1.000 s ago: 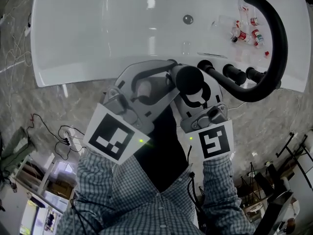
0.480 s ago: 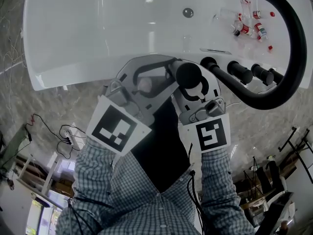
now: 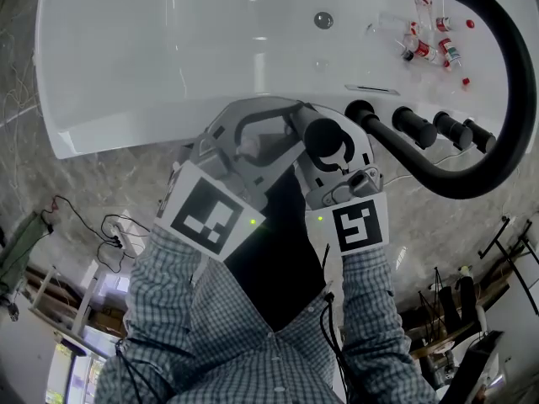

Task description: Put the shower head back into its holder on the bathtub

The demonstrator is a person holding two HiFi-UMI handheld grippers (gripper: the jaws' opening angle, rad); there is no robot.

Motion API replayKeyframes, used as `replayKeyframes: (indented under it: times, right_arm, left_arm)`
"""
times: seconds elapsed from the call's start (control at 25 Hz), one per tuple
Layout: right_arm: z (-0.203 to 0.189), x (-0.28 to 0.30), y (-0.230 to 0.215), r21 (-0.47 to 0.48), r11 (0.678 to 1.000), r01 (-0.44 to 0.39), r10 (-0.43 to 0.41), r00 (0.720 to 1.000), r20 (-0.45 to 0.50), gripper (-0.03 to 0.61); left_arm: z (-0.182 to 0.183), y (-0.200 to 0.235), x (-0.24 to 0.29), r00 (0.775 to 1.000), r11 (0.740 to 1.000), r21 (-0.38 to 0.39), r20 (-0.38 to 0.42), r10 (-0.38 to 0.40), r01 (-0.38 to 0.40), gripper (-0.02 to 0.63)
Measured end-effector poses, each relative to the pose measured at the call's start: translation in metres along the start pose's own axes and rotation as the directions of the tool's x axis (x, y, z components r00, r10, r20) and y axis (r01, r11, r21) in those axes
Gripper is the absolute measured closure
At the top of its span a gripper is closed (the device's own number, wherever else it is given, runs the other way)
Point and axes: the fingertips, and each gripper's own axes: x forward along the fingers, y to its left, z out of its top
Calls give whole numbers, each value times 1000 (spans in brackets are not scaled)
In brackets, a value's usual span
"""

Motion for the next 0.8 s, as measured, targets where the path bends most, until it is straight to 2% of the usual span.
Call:
replayKeyframes:
  times: [0.12,0.2,0.52,0.8]
  right_arm:
    - [-23,-3,4,-108,992,-66,53,991,-120,457]
    - [-30,-2,6,-131,988,-85,64,986,-156,457]
    - [-44,1,7,-157,983,-96,66,981,-184,457]
    - [-44,2,7,-93,991,-98,82,984,-155,457]
  left_arm:
    - [-8,-3,5,1000,1000,16,-17,4,-3,488]
    - [-14,-5,6,999,999,40,-44,-2,3,488]
    - [-28,-10,12,993,994,108,-114,-15,28,487]
    - [-28,-15,14,994,996,51,-90,-66,71,486]
